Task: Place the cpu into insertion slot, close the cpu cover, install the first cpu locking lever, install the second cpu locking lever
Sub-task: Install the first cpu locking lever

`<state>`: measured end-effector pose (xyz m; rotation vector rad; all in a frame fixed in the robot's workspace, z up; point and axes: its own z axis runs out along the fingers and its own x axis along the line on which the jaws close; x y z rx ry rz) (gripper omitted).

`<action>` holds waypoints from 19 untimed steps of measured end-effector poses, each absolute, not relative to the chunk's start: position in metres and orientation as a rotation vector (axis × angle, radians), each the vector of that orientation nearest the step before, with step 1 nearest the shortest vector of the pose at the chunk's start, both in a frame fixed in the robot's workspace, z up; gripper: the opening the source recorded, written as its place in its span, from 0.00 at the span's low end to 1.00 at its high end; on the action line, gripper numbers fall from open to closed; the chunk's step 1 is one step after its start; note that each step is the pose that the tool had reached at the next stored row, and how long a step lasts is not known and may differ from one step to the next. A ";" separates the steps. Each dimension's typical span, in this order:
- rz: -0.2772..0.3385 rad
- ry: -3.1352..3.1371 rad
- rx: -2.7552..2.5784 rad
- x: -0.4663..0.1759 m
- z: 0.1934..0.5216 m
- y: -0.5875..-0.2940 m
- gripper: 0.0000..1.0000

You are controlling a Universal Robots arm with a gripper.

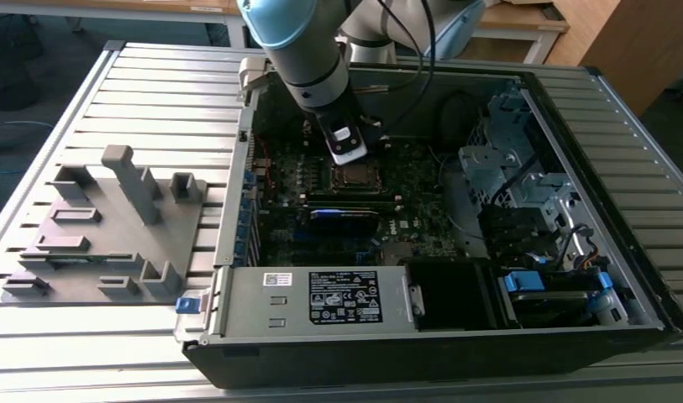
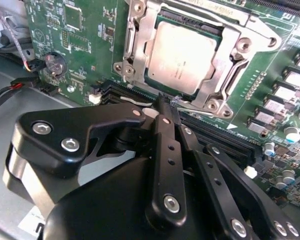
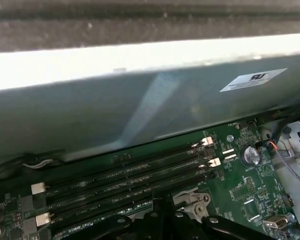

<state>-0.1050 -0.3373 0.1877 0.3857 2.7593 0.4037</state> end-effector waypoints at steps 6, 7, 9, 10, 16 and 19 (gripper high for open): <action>0.389 2.760 0.384 -0.105 0.187 -0.333 0.10; 0.388 2.760 0.384 -0.105 0.187 -0.333 0.10; 0.388 2.760 0.384 -0.105 0.187 -0.333 0.10; 0.387 2.760 0.384 -0.105 0.187 -0.333 0.10; 0.388 2.760 0.384 -0.103 0.187 -0.332 0.10; 0.388 2.760 0.384 -0.102 0.187 -0.332 0.10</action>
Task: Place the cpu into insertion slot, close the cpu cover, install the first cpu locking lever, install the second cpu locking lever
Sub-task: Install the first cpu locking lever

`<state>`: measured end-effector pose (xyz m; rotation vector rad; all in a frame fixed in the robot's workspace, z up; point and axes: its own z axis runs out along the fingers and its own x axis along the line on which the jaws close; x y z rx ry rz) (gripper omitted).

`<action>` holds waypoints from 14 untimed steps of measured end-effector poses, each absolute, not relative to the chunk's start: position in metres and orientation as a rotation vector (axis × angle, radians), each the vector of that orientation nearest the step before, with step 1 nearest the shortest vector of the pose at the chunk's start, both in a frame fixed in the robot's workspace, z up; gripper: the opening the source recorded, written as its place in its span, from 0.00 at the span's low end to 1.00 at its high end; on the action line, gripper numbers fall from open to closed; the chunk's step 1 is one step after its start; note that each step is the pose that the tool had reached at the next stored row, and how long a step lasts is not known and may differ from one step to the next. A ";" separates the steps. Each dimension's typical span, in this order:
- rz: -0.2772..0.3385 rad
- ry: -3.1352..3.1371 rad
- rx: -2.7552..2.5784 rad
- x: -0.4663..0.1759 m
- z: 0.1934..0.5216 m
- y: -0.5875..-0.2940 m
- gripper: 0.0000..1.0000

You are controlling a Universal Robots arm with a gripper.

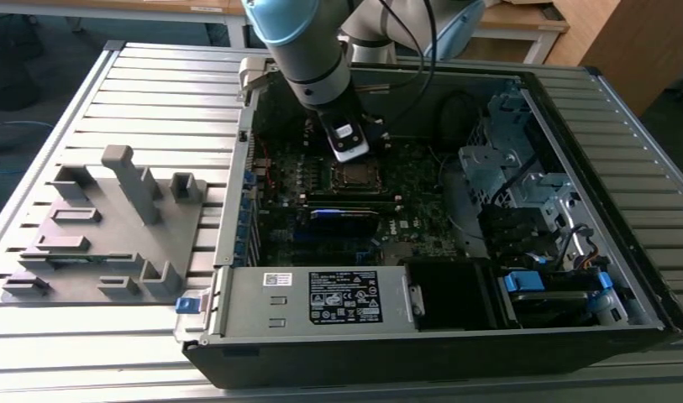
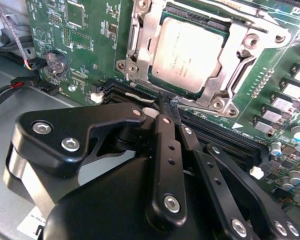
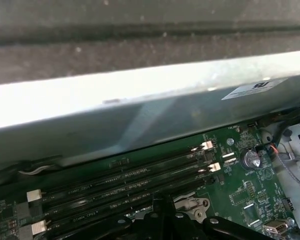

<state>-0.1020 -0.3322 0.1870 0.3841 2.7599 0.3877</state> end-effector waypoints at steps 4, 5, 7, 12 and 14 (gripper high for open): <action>0.387 2.760 0.384 -0.101 0.186 -0.332 0.10; 0.388 2.760 0.384 -0.101 0.186 -0.332 0.10; 0.387 2.760 0.384 -0.101 0.185 -0.332 0.10; 0.387 2.760 0.384 -0.099 0.184 -0.332 0.10; 0.388 2.760 0.384 -0.098 0.184 -0.332 0.10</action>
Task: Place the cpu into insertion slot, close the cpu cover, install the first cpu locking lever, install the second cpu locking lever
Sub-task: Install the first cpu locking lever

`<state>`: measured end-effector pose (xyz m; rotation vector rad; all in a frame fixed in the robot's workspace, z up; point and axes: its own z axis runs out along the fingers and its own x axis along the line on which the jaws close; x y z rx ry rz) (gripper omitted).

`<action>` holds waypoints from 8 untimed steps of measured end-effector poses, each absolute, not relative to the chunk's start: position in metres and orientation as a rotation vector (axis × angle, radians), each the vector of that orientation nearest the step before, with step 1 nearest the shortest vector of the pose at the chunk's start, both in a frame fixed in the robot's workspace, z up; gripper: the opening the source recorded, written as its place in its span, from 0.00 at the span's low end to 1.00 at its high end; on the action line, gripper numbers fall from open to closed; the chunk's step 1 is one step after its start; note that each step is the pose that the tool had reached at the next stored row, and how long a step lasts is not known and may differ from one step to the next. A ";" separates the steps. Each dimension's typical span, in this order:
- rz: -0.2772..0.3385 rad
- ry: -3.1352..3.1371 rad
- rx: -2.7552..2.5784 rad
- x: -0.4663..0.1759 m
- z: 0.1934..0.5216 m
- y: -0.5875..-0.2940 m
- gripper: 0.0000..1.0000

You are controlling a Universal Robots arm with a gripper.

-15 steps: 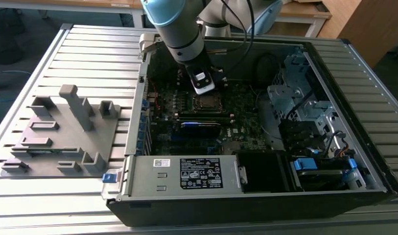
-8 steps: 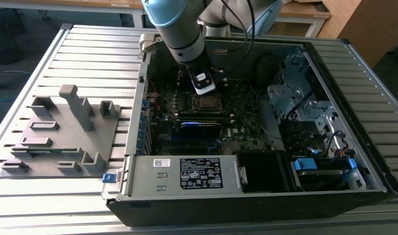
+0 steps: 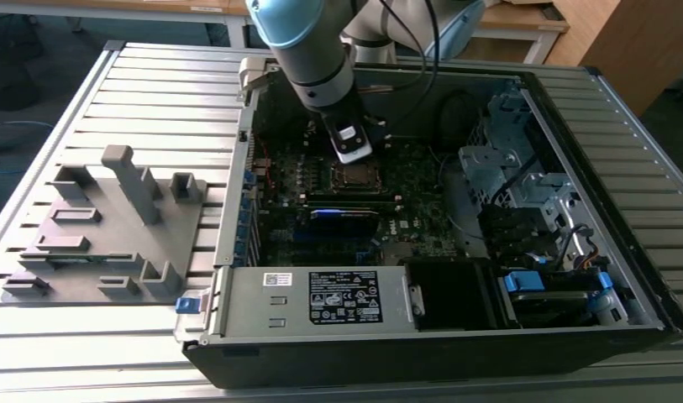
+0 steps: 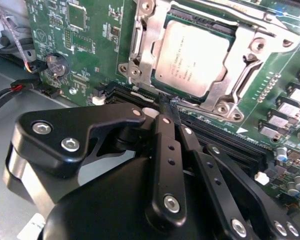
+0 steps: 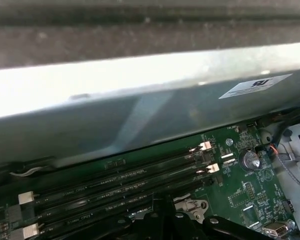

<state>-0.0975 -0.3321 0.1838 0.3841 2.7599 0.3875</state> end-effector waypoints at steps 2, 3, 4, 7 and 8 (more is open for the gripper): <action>0.388 2.760 0.384 -0.096 0.184 -0.332 0.10; 0.387 2.760 0.384 -0.095 0.184 -0.332 0.10; 0.387 2.760 0.384 -0.094 0.184 -0.332 0.10; 0.387 2.760 0.384 -0.094 0.184 -0.332 0.10; 0.387 2.760 0.384 -0.094 0.184 -0.332 0.10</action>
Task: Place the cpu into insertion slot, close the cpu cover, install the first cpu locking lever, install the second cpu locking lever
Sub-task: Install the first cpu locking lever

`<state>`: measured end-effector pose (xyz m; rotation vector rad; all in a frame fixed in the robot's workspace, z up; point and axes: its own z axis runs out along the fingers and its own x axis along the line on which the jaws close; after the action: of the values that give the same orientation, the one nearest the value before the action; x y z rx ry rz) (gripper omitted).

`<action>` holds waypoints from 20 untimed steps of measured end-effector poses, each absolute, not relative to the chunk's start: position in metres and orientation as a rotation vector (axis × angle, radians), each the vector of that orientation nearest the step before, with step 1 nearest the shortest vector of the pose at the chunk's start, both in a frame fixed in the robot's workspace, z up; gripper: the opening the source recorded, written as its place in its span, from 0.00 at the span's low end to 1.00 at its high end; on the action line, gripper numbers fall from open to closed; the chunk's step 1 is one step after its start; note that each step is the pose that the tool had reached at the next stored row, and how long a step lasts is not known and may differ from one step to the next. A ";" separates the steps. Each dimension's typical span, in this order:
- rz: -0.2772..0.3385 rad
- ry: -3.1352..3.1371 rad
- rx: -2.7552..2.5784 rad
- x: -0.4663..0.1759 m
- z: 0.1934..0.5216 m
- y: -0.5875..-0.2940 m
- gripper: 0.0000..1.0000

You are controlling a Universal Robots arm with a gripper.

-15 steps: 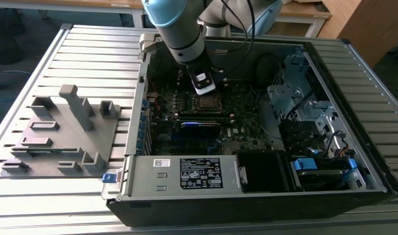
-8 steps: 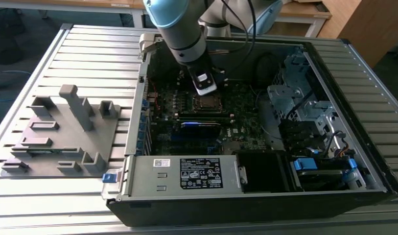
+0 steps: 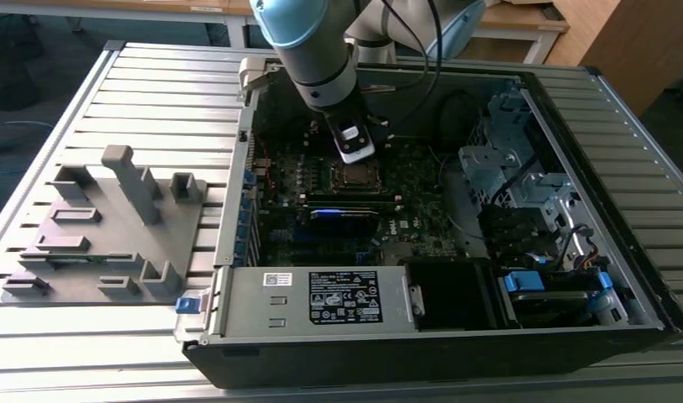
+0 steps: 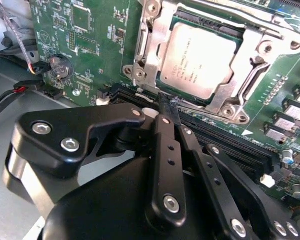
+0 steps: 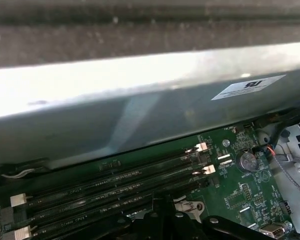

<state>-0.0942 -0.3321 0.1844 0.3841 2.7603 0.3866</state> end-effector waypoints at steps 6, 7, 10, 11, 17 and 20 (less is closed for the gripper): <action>0.384 2.760 0.384 -0.094 0.189 -0.332 0.10; 0.378 2.761 0.382 -0.094 0.190 -0.331 0.10; 0.376 2.761 0.382 -0.094 0.192 -0.331 0.10; 0.376 2.761 0.382 -0.094 0.193 -0.331 0.10; 0.377 2.761 0.382 -0.094 0.200 -0.331 0.10; 0.376 2.761 0.382 -0.094 0.200 -0.331 0.10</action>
<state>-0.0942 -0.3315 0.1996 0.3822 2.7606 0.3765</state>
